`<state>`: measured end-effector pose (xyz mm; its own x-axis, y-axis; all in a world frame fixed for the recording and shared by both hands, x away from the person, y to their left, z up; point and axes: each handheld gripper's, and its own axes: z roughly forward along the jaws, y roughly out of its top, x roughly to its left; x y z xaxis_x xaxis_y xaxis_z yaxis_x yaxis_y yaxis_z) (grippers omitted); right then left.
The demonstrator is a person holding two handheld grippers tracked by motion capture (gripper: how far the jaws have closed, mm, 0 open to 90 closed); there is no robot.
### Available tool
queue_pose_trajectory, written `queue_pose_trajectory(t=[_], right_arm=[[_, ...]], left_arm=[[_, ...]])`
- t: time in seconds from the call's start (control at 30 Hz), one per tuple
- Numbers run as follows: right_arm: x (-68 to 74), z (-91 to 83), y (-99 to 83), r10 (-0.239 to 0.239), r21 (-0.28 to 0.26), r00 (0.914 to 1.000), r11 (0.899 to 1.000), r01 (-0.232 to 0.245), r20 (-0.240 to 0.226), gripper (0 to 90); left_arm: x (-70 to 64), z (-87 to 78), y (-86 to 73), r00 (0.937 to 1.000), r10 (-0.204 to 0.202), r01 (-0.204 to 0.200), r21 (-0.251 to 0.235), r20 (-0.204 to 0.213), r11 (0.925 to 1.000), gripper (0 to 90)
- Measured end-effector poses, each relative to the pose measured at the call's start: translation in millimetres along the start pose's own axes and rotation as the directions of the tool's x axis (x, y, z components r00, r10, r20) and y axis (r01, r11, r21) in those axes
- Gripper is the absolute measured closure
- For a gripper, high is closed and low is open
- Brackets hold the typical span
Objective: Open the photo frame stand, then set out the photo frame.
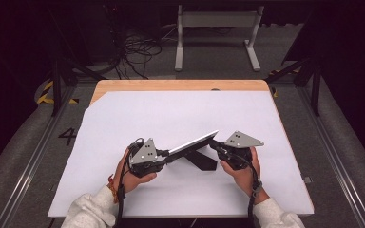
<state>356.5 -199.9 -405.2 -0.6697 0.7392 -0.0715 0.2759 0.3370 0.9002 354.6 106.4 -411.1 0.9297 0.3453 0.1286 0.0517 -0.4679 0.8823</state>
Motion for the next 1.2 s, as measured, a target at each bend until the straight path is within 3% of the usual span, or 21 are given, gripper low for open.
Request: queue_pose_trajectory(t=[0.77, 0.97, 1.1, 1.2], right_arm=[[3.6, 8.5, 1.0, -0.002, 0.004, 0.9997, 1.000, 0.002, -0.025, 88.6], [9.0, 11.3, 2.2, -0.022, 0.012, 0.9995, 1.000, 0.022, -0.021, 88.7], [8.2, 13.6, 3.2, 0.011, 0.009, 0.9994, 1.000, -0.011, -0.031, 88.6], [8.4, 14.2, 4.0, 0.007, 0.012, 0.9993, 1.000, -0.006, -0.036, 88.4]], left_arm=[[-6.8, 1.5, 0.9, 0.9999, 0.015, -0.015, 0.015, -0.008, 0.9998, 78.9], [-9.7, 1.8, 2.3, 0.9999, 0.016, -0.016, 0.015, 0.005, 0.9998, 77.6], [-14.8, 3.3, 4.9, 0.9996, 0.029, -0.029, 0.019, 0.008, 0.9994, 74.9], [-17.7, 2.8, 5.4, 0.9997, 0.025, -0.025, 0.024, 0.005, 0.9994, 74.2]])
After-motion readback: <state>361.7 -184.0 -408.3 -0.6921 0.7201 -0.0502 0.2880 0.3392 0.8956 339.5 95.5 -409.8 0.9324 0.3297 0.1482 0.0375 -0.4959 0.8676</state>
